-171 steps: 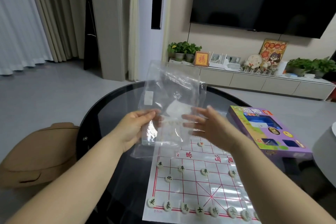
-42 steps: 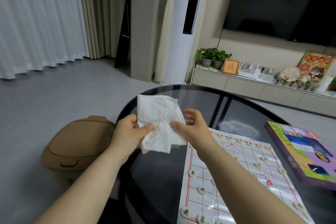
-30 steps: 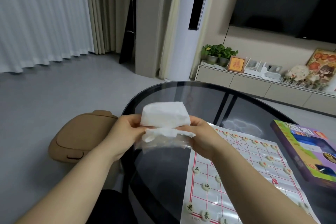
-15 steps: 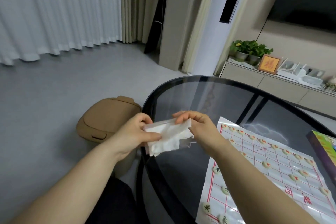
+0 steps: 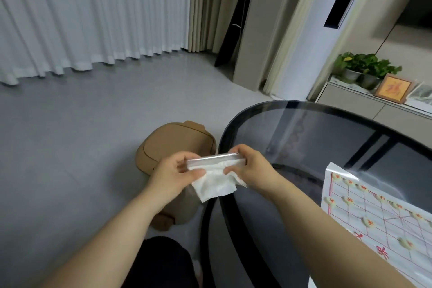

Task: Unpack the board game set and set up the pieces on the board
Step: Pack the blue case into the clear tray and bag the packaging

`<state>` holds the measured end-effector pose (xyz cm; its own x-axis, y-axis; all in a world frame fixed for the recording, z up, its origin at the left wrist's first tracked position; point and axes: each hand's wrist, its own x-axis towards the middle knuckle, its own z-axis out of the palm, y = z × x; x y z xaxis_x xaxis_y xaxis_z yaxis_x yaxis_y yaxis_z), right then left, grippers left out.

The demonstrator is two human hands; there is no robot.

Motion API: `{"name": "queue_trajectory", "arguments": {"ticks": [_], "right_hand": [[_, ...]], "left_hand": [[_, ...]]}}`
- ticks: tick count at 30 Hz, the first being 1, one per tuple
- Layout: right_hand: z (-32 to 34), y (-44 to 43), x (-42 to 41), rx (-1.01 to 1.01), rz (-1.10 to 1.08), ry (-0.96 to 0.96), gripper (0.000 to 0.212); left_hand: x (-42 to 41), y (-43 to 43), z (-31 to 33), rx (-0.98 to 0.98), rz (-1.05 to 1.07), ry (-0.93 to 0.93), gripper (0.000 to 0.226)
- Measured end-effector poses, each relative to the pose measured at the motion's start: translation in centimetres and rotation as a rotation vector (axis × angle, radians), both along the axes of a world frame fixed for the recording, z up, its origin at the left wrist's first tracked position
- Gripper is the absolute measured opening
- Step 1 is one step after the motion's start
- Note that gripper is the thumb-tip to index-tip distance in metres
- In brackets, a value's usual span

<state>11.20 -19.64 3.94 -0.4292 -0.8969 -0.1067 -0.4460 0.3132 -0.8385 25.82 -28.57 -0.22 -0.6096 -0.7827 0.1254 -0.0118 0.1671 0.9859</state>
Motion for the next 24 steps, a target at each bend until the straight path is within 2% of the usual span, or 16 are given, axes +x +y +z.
{"name": "queue_trajectory", "arguments": {"ticks": [2,3,5,7,9,11,18,21,22,24], "right_hand": [[-1.1,-1.1,-0.4,-0.006,-0.077,0.098,0.028],[-1.6,-1.7,-0.8,-0.024,-0.123,0.133,0.023],[-2.7,-2.6,-1.6,-0.067,-0.206,0.193,0.014],[-3.6,-3.6,-2.0,-0.075,-0.261,0.211,0.020],[-4.3,-4.3,-2.4,-0.080,-0.303,0.184,0.019],[-4.9,-4.7,-2.9,-0.083,-0.319,0.118,0.014],[-5.5,-4.5,-3.3,-0.095,-0.316,0.038,0.013],[-5.6,-4.6,-3.3,-0.106,-0.329,0.037,0.015],[-5.6,-4.6,-3.3,-0.106,-0.331,0.039,0.016],[-5.6,-4.5,-3.3,-0.106,-0.330,0.041,0.017]], "left_hand": [[0.2,-1.5,-1.4,-0.008,0.036,-0.020,0.020],[0.5,-2.6,-2.6,-0.065,0.082,-0.091,0.015],[1.0,-4.8,-5.6,-0.194,0.132,-0.298,0.026],[1.5,-6.4,-8.5,-0.309,0.079,-0.539,0.042],[1.5,-7.5,-10.7,-0.461,0.004,-0.825,0.054],[1.2,-8.1,-11.9,-0.581,-0.040,-0.961,0.060],[0.4,-8.7,-14.2,-0.795,0.051,-0.983,0.067],[0.6,-8.6,-14.9,-0.859,0.016,-0.998,0.073],[0.7,-8.7,-15.1,-0.862,0.020,-0.985,0.070],[1.0,-8.6,-14.9,-0.748,0.038,-0.911,0.062]]}}
